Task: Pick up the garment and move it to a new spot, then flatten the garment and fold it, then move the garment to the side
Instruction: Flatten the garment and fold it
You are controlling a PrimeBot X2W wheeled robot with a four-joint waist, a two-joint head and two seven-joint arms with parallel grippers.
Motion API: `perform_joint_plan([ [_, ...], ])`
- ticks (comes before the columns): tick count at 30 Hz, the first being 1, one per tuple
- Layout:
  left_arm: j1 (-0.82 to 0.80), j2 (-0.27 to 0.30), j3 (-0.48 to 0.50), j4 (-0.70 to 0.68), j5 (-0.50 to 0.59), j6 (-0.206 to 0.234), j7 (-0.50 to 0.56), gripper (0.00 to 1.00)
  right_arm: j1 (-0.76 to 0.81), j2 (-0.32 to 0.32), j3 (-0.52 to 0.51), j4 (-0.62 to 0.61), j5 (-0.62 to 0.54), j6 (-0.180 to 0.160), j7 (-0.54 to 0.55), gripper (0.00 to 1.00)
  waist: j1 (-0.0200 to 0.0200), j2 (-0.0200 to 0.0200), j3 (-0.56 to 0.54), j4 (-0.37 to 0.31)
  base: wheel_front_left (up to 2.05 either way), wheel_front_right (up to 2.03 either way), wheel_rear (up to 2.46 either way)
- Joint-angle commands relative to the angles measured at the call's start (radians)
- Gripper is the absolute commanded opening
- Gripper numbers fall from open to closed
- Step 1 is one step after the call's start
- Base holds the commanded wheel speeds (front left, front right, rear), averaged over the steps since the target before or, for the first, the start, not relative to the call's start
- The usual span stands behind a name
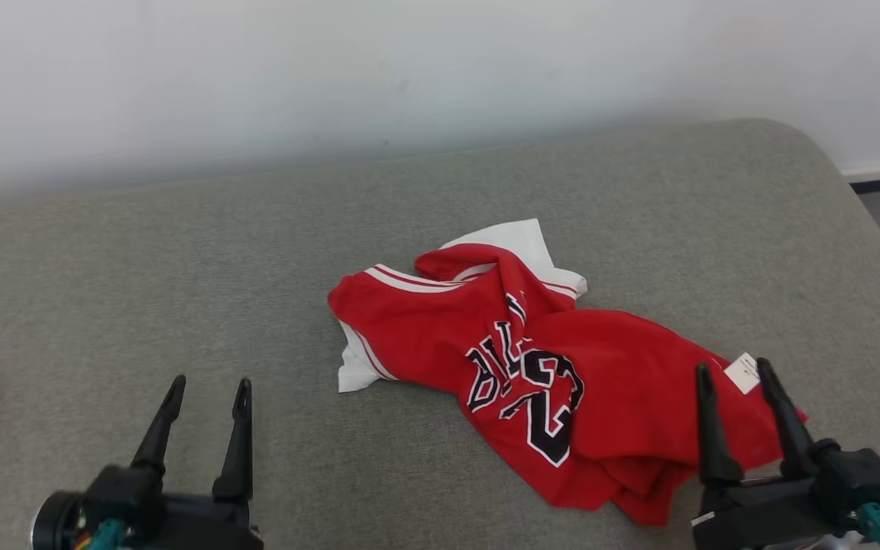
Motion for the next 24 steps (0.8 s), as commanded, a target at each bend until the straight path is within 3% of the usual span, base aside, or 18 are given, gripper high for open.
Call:
perform_joint_plan([
  [1, -0.044, 0.015, -0.011, 0.019, -0.013, 0.001, -0.003, 1.0, -0.011, 0.013, 0.02, 0.005, 0.004, 0.001, -0.001, 1.0, 0.0, -0.0001, 0.036, -0.047, 0.0, 0.0, 0.0],
  [12, -0.205, 0.074, -0.114, 0.212, -0.051, 0.001, -0.003, 1.0, -0.069, 0.046, 0.053, 0.022, 0.021, 0.001, -0.001, 1.0, 0.0, -0.0001, 0.112, -0.175, 0.0, 0.0, 0.0],
  [24, -0.298, 0.096, -0.208, 0.482, -0.074, 0.002, -0.003, 1.0, -0.059, 0.055, 0.061, 0.034, 0.017, 0.001, -0.001, 1.0, 0.0, -0.0001, 0.105, -0.203, 0.0, 0.0, 0.0],
])
